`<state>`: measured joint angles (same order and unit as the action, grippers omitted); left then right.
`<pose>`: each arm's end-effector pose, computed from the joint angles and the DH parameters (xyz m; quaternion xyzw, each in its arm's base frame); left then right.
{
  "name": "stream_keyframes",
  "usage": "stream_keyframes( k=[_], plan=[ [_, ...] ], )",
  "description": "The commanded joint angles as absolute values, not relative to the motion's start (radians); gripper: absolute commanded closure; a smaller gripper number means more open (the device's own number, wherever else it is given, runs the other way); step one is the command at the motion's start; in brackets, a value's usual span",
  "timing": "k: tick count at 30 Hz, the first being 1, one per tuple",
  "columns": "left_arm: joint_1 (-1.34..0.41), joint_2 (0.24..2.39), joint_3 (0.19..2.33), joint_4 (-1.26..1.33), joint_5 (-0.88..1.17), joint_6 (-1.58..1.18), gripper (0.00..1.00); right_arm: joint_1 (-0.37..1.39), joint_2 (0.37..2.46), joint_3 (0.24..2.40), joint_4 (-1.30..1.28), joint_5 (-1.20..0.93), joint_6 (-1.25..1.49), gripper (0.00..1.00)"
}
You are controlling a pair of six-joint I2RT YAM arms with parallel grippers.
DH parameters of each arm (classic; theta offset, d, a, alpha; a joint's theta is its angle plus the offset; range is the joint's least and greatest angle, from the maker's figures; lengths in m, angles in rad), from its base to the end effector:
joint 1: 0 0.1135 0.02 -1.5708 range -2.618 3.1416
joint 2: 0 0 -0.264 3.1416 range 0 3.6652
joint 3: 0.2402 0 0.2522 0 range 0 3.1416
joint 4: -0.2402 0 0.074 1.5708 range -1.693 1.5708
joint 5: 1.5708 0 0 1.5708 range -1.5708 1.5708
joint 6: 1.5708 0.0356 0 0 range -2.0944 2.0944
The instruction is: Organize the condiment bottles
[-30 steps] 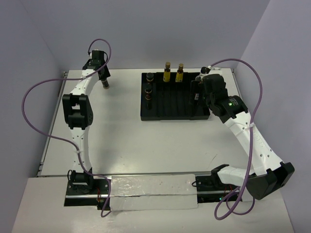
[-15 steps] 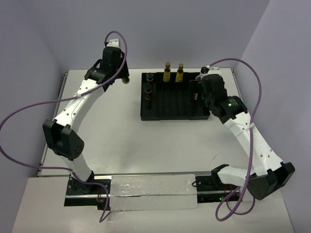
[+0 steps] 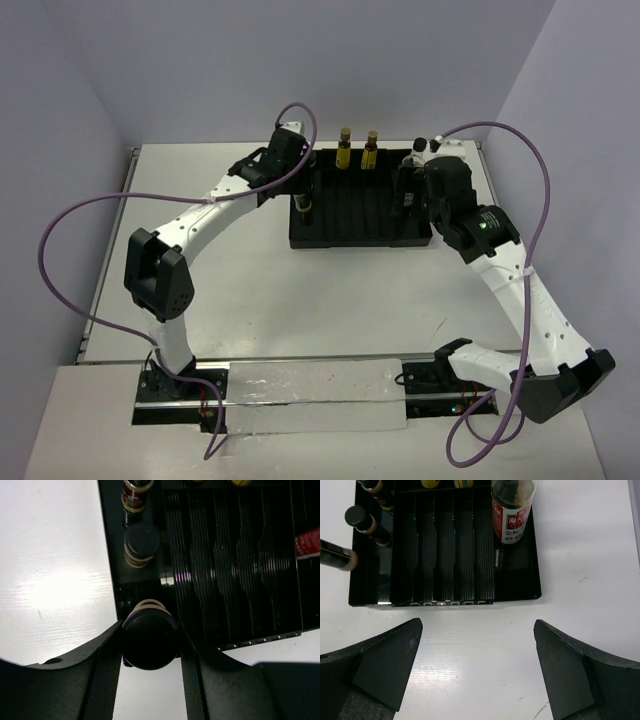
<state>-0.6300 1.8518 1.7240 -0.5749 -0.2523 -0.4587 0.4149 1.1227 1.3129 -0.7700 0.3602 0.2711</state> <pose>0.3499 -0.2441 0.3253 0.0243 0.9013 -0.1184 0.4160 0.2106 0.0791 0.3979 0.0228 0.8694 0.0089 0.4935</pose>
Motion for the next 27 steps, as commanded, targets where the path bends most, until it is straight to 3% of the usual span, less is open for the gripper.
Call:
stream_keyframes(
  k=[1,27],
  plan=[
    [-0.650,1.877,1.733,-0.515,-0.237,-0.476,0.90,0.423,1.085,1.298,-0.747,0.388,0.270,0.00],
    [-0.688,2.015,1.677,-0.481,-0.331,-0.464,0.90,0.421,1.098,1.301,-0.754,0.396,0.270,0.00]
  ],
)
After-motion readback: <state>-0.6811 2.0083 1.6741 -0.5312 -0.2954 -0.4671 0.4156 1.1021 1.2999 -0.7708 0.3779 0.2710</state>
